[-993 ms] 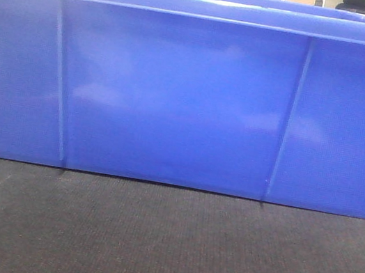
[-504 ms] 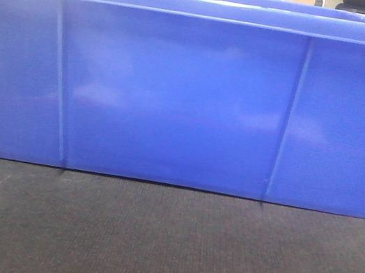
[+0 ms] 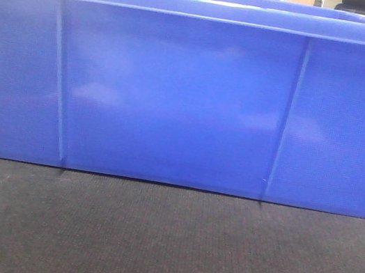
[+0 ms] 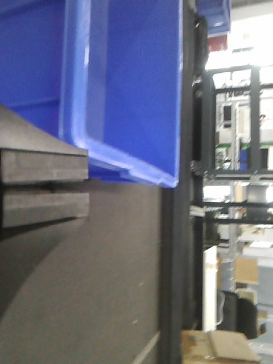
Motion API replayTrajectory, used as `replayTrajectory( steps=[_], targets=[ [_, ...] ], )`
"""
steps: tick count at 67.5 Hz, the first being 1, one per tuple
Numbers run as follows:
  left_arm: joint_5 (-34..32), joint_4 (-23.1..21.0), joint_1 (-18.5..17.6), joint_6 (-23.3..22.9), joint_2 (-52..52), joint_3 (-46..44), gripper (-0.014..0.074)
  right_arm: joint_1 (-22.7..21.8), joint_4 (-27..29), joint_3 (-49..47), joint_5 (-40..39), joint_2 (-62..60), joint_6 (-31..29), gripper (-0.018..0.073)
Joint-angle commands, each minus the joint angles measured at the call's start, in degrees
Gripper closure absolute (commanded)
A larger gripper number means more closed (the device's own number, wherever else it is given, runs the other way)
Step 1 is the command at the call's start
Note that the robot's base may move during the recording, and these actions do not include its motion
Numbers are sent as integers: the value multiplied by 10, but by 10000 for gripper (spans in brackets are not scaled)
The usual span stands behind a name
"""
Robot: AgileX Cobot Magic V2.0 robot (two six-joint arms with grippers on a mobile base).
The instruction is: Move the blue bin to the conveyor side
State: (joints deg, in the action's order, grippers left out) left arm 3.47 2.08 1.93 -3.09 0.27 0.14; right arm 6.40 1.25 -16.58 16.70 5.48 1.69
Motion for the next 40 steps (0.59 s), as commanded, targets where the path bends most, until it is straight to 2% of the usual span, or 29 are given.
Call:
replayTrajectory(
  steps=[1,8,18,21,40],
  targets=[
    [-15,-3,1,2,-3,-1,605,-41,34,39,-46,-12,-17,637],
    [-15,-3,1,2,-3,-1,605,-70,47,96,-95,-33,-17,637],
    [-15,-3,1,2,-3,-1,605,-74,47,166,-175,-55,-17,637],
    [-15,-3,1,2,-3,-1,605,-74,43,166,-125,-55,-17,637],
    [-15,-3,1,2,-3,-1,605,-74,39,166,-112,-55,-17,637]
  ],
)
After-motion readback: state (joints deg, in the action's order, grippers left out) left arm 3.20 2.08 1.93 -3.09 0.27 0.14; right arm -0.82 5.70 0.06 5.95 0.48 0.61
